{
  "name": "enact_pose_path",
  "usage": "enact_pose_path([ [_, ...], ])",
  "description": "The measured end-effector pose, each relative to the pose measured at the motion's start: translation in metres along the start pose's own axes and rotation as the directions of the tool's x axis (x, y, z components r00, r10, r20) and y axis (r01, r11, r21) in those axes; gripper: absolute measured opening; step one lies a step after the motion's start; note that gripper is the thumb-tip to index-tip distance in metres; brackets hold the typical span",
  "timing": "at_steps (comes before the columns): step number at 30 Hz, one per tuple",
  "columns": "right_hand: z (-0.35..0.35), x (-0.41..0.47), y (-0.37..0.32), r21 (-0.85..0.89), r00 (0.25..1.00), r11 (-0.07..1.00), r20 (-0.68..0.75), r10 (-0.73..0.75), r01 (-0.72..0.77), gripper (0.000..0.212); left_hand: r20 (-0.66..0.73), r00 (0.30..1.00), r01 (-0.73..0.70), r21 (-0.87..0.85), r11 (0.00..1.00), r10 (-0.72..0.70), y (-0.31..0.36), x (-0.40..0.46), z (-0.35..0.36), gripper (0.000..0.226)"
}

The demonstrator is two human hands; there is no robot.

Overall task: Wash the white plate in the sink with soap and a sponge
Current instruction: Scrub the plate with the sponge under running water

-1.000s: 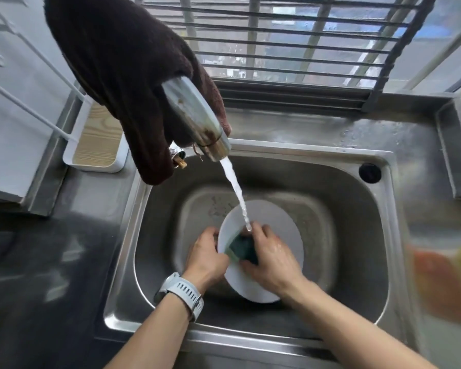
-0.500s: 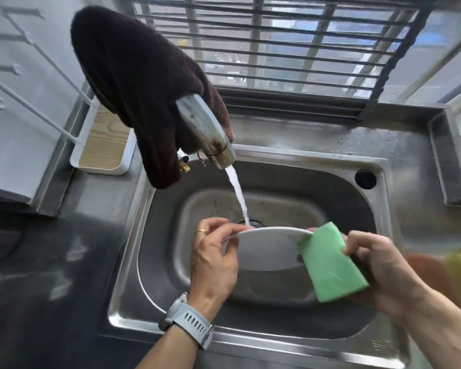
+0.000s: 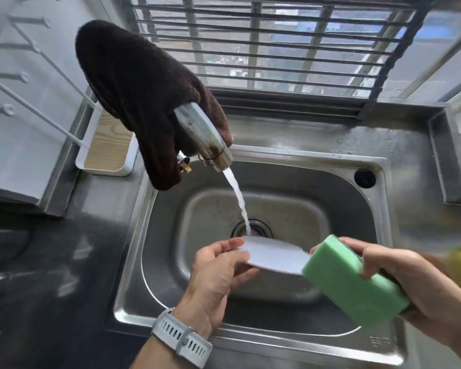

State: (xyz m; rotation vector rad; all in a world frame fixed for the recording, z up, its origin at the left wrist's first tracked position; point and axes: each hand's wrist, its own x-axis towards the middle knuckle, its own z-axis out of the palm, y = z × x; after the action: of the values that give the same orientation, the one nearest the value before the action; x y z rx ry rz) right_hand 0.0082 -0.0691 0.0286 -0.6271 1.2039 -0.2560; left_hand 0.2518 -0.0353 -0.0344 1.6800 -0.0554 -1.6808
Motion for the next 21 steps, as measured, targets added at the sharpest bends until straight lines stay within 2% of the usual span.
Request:
enact_pose_path([
  [3, 0.008, 0.011, 0.003, -0.136, 0.986, 0.979, -0.048, -0.157, 0.150, 0.063, 0.053, 0.998, -0.035, 0.050, 0.998, 0.033, -0.005, 0.004, -0.001, 0.048],
  [6, 0.021, 0.038, 0.021, -0.486, 0.920, 0.834, -0.136, -0.366, 0.260, 0.053, 0.100, 0.995, -0.040, 0.087, 0.995, 0.031, -0.009, 0.014, -0.004, 0.071],
  [9, 0.043, 0.062, 0.034, -0.621, 0.858, 0.678, -0.018, -0.513, 0.392, 0.044, 0.197, 0.980, -0.037, 0.167, 0.985, 0.004, -0.013, 0.021, -0.003, 0.053],
  [12, 0.059, 0.099, 0.036, -0.703, 0.764, 0.486, 0.128, -0.632, 0.519, 0.045, 0.243, 0.970, -0.059, 0.190, 0.980, 0.011, -0.018, 0.023, -0.005, 0.047],
  [15, 0.068, 0.152, 0.026, -0.781, 0.708, 0.360, 0.145, -0.691, 0.511, 0.048, 0.212, 0.977, -0.025, 0.201, 0.979, -0.018, -0.019, 0.029, -0.011, 0.045],
  [16, 0.068, 0.170, 0.021, -0.804, 0.717, 0.357, 0.118, -0.687, 0.475, 0.047, 0.216, 0.976, -0.013, 0.211, 0.977, -0.033, -0.020, 0.031, -0.013, 0.046],
  [18, 0.059, 0.201, 0.013, -0.826, 0.755, 0.419, 0.013, -0.655, 0.377, 0.045, 0.226, 0.973, -0.009, 0.221, 0.975, -0.042, -0.021, 0.035, -0.017, 0.049],
  [21, 0.024, 0.222, 0.021, -0.770, 0.824, 0.611, -0.220, -0.522, 0.182, 0.046, 0.236, 0.971, -0.001, 0.183, 0.983, -0.043, -0.022, 0.038, -0.026, 0.050],
])
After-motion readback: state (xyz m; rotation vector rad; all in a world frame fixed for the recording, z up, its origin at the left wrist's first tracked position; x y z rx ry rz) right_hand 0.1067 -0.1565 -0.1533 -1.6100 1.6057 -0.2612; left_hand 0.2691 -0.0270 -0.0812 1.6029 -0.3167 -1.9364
